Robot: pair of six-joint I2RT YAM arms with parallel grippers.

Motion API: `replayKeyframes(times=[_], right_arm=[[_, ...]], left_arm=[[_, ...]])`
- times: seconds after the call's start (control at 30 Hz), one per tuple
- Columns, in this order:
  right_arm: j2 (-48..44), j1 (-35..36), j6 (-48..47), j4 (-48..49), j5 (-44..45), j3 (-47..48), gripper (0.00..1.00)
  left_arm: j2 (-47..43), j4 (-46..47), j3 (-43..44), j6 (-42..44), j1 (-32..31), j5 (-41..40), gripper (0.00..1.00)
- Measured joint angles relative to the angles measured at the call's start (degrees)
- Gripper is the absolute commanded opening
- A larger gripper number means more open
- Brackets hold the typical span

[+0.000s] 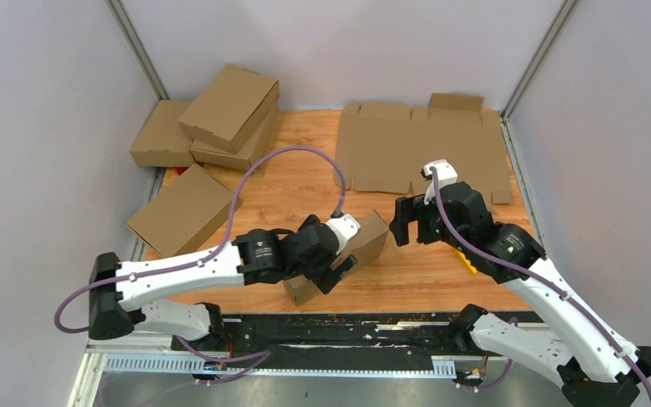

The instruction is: Fold the paper box

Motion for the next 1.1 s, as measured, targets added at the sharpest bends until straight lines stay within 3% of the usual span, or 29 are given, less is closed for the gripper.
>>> replayKeyframes(times=[0.13, 0.3, 0.4, 0.53, 0.63, 0.77, 0.93, 1.1], right_arm=[[-0.37, -0.02, 0.09, -0.02, 2.14, -0.02, 0.98], [-0.35, 0.0, 0.07, 0.22, 3.65, -0.85, 1.0], [-0.09, -0.02, 0.07, 0.85, 4.42, -2.29, 1.0], [0.26, -1.31, 0.07, 5.51, 4.68, -6.19, 1.0], [0.7, -6.03, 0.35, 10.95, 2.8, -10.82, 1.0], [1.6, -12.52, 1.2, 17.05, 0.02, -15.21, 1.0], [0.59, -16.46, 1.11, 23.32, 0.17, -19.5, 1.0], [-7.15, -17.51, -1.62, 30.45, 3.52, -26.23, 1.0]], left_arm=[[4.81, 0.42, 0.26, 1.38, 1.81, -1.22, 0.81], [3.8, 6.97, -2.19, 1.81, 14.99, 6.86, 0.88], [4.15, 10.73, -2.19, 1.7, 24.68, 10.86, 0.98], [9.01, 18.88, -2.12, 0.48, 38.27, 17.35, 1.0], [15.8, 21.33, -1.22, -0.02, 43.65, 17.27, 1.0], [18.47, 20.26, -0.9, 0.02, 44.26, 12.26, 1.0], [5.84, 23.04, -5.31, 0.15, 43.95, 3.91, 1.0], [-13.53, 30.8, -17.7, 0.85, 43.95, -5.14, 1.0]])
